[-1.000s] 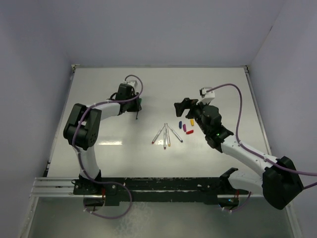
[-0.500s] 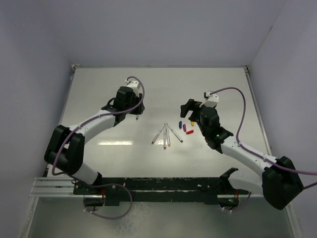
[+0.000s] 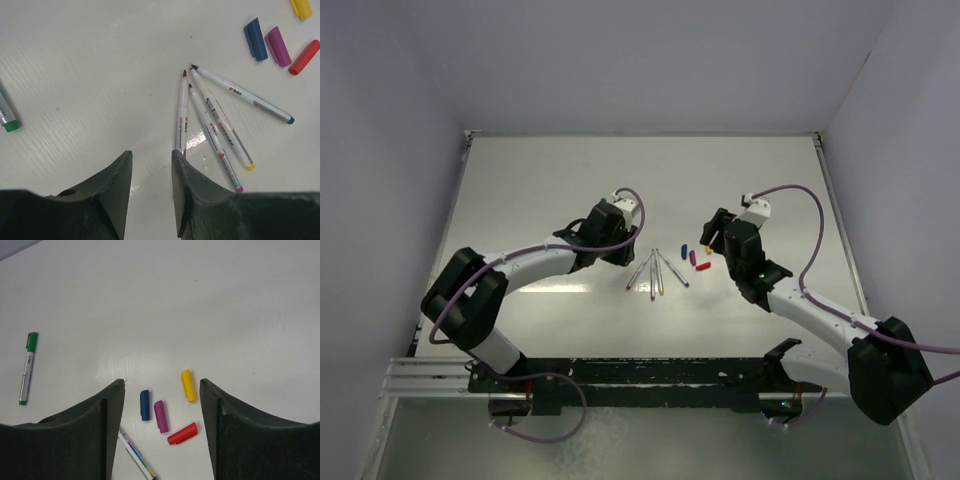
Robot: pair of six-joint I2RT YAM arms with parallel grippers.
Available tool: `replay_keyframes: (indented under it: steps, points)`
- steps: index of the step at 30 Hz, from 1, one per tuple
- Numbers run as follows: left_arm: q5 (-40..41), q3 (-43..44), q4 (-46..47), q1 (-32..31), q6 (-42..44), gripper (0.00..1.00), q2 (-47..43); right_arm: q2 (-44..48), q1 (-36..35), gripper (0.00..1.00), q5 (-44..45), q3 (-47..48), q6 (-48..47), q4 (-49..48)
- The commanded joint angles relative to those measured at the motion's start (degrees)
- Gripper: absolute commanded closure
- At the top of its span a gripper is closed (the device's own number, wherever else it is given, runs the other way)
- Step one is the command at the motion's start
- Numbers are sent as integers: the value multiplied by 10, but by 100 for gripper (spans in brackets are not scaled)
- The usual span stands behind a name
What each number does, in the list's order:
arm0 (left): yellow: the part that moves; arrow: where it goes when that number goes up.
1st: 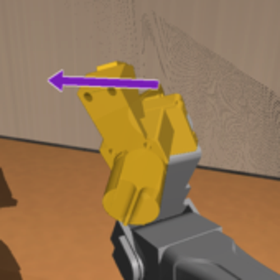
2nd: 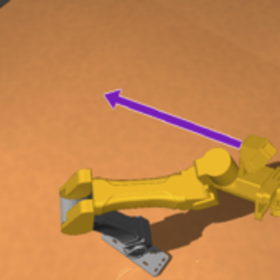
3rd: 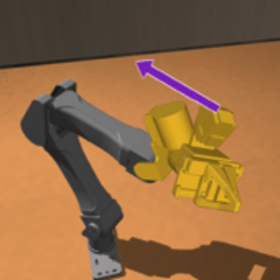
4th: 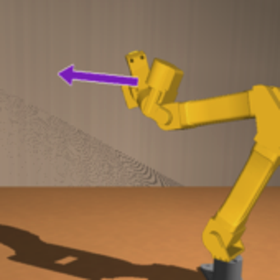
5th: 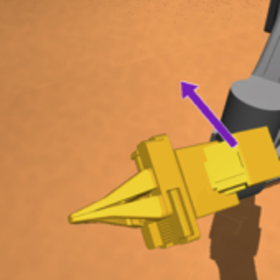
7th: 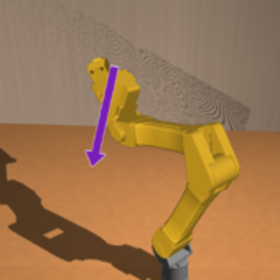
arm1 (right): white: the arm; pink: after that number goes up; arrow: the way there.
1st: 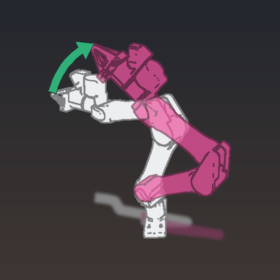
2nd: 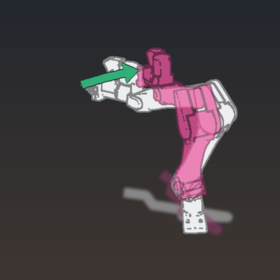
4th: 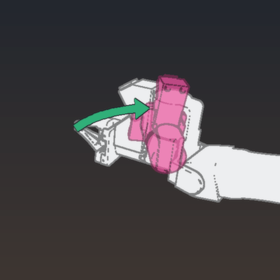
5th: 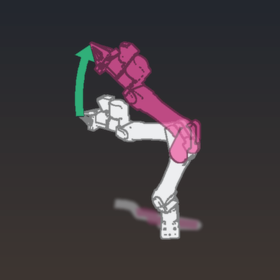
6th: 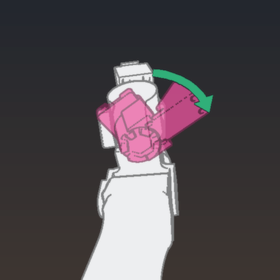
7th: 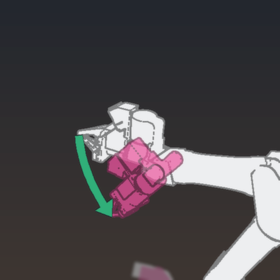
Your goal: Insert the pens into the pen caps
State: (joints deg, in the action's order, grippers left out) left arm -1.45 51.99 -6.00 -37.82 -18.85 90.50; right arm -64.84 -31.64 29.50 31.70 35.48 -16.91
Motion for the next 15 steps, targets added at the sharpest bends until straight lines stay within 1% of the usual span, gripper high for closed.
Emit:
replay_keyframes:
  steps: [1,3,9,15]
  points:
    - [-3,7,6,-13,2,59,13,24,5,37,26,-7,12,-3]
    - [-5,7,8,-21,1,58,16,25,6,38,28,-10,12,0]
    - [-3,13,5,-38,0,54,34,24,7,26,28,-17,25,3]
    - [13,19,-7,-60,-2,52,56,27,8,25,28,-19,28,3]
